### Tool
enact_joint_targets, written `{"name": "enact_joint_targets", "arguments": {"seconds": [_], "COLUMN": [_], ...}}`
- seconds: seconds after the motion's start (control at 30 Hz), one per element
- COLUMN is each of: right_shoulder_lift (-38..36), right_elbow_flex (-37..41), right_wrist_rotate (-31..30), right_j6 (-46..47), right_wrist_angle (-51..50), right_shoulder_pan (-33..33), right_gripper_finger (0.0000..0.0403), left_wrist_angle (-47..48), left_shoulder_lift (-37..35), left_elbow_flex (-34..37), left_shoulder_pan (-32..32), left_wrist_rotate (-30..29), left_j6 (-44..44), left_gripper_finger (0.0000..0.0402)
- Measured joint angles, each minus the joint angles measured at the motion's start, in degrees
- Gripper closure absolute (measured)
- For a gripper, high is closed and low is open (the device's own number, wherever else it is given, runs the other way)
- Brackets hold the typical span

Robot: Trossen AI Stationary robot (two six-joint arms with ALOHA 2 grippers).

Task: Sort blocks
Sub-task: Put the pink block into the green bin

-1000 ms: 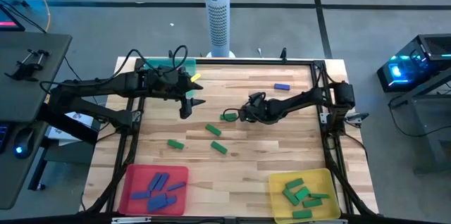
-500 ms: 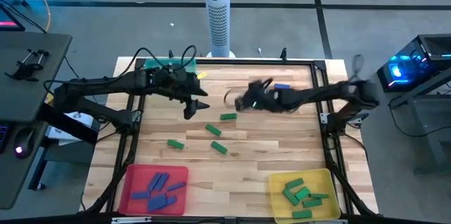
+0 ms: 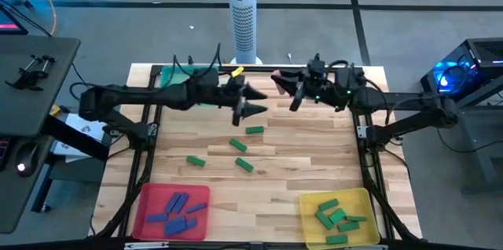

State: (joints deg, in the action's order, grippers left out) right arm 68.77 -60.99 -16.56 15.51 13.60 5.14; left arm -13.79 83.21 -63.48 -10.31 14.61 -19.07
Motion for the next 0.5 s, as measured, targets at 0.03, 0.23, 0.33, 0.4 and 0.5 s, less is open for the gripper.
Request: {"name": "enact_joint_targets", "arguments": {"seconds": [0.03, 0.23, 0.33, 0.4, 0.5], "right_shoulder_lift": [0.07, 2.10, 2.71, 2.72, 2.51], "right_elbow_flex": [-0.02, 0.07, 0.07, 0.07, 0.07], "right_wrist_rotate": [1.53, 8.00, 9.64, 10.62, 11.17], "right_j6": [-0.32, -0.58, -0.58, -0.51, -0.44], "right_wrist_angle": [1.44, 8.07, 8.25, 8.22, 8.54], "right_shoulder_pan": [0.03, 0.03, 0.06, 0.06, 0.06], "right_gripper_finger": [0.0349, 0.0349, 0.0349, 0.0349, 0.0349], "left_wrist_angle": [-4.21, -26.11, -33.63, -35.96, -37.18], "left_shoulder_lift": [1.33, 9.18, 11.79, 12.85, 13.14], "left_elbow_flex": [-0.02, -0.02, -0.06, -0.04, -0.04], "left_shoulder_pan": [0.00, 0.00, 0.00, 0.00, 0.00], "left_wrist_rotate": [0.01, 0.04, -0.09, -0.23, -0.26], "left_j6": [-0.87, -6.14, -9.92, -11.80, -13.03], "left_gripper_finger": [0.0159, 0.0158, 0.0154, 0.0152, 0.0152]}}
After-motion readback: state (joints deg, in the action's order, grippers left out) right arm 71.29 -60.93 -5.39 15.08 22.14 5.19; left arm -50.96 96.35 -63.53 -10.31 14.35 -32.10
